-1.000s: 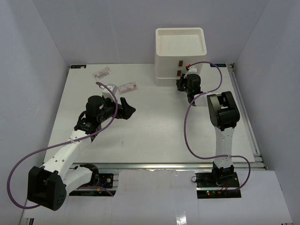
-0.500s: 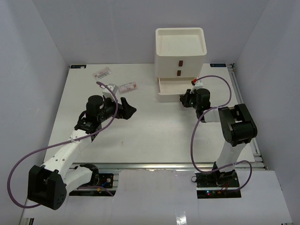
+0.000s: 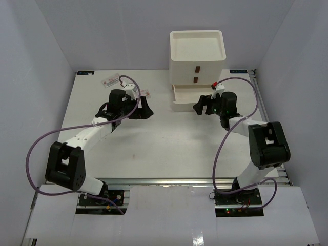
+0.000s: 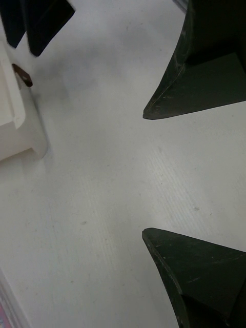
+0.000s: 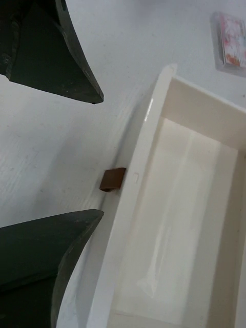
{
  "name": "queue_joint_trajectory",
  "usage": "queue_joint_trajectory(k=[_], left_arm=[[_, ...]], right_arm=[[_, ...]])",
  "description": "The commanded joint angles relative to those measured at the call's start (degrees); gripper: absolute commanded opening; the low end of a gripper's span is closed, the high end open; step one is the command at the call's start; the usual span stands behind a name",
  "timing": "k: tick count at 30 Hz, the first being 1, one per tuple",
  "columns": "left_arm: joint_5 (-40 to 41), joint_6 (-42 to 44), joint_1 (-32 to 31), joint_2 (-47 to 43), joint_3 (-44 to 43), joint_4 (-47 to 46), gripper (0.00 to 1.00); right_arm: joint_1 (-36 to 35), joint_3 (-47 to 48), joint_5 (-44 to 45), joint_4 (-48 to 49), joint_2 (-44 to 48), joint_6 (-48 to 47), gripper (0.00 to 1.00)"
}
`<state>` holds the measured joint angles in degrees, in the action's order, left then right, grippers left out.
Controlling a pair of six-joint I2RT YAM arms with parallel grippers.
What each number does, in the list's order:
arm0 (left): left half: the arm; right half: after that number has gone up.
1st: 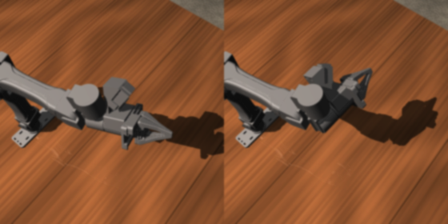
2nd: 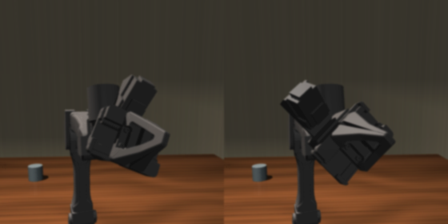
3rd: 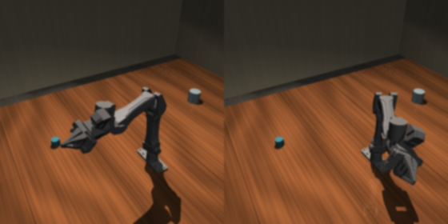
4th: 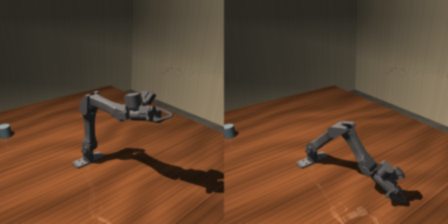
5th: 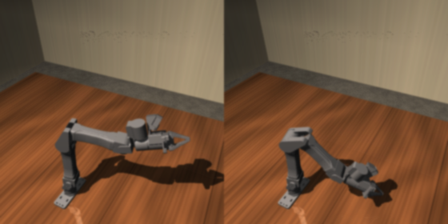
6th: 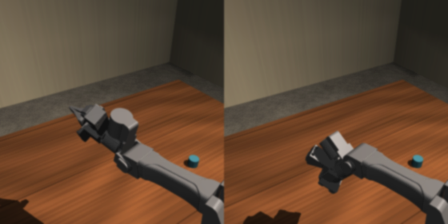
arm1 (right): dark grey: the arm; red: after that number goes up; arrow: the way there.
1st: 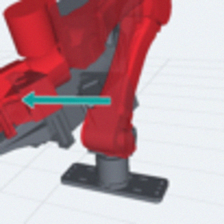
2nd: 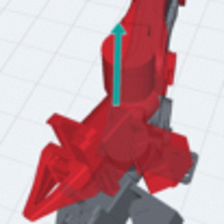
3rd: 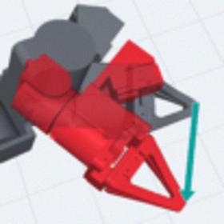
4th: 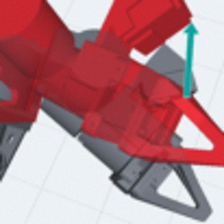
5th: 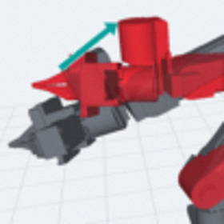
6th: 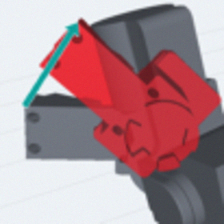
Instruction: Organize the makeup
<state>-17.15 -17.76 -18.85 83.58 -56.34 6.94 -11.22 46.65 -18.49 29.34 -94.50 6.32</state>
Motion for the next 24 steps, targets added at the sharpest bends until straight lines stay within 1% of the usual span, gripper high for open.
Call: queue_joint_trajectory(k=[1, 3, 4, 7, 9, 11, 13, 15, 16, 17, 19, 24], left_arm=[[2.5, 14.2, 0.4, 7.0, -10.2, 2.3, 0.98], [2.2, 20.0, 0.6, 12.0, -13.0, 3.1, 0.98], [2.6, 23.0, 0.8, 14.0, -14.5, 3.5, 0.98], [4.0, 29.5, 1.5, 21.0, -18.8, 4.1, 0.98], [4.5, 34.3, 2.3, 24.9, -21.7, 4.3, 0.98], [6.1, 37.1, 2.8, 28.0, -24.7, 4.0, 0.98], [7.0, 40.1, 3.5, 31.5, -27.7, 3.4, 0.98], [6.4, 41.8, 4.1, 34.0, -29.6, 3.4, 0.98], [6.2, 42.7, 4.2, 34.8, -30.6, 3.2, 0.98], [5.9, 43.7, 4.2, 35.6, -31.7, 2.9, 0.98], [5.8, 46.1, 4.3, 37.0, -33.8, 2.7, 0.98], [6.6, 49.8, 4.3, 40.6, -36.9, 2.8, 0.98]], right_arm=[[0.7, -1.5, -16.2, -12.6, 14.5, -18.0, 0.9], [0.7, 1.4, -24.9, -24.5, 18.9, -28.7, 0.9], [0.7, 2.6, -27.4, -28.7, 20.8, -32.2, 0.9], [0.7, 4.8, -31.1, -37.8, 25.3, -40.0, 0.9], [0.8, 4.9, -31.4, -39.5, 27.5, -41.7, 0.9], [1.8, 4.5, -31.9, -40.7, 29.1, -41.1, 0.9], [5.7, 4.0, -39.2, -44.8, 29.8, -45.2, 0.9], [10.1, 1.7, -46.5, -44.7, 30.4, -46.3, 0.9], [12.6, 0.2, -48.4, -43.8, 31.0, -46.2, 0.9], [14.8, -1.1, -49.3, -42.9, 31.7, -46.0, 0.9], [16.3, -2.4, -49.5, -42.9, 32.6, -46.4, 0.9], [17.1, -3.3, -51.0, -42.5, 33.4, -46.6, 0.9]])
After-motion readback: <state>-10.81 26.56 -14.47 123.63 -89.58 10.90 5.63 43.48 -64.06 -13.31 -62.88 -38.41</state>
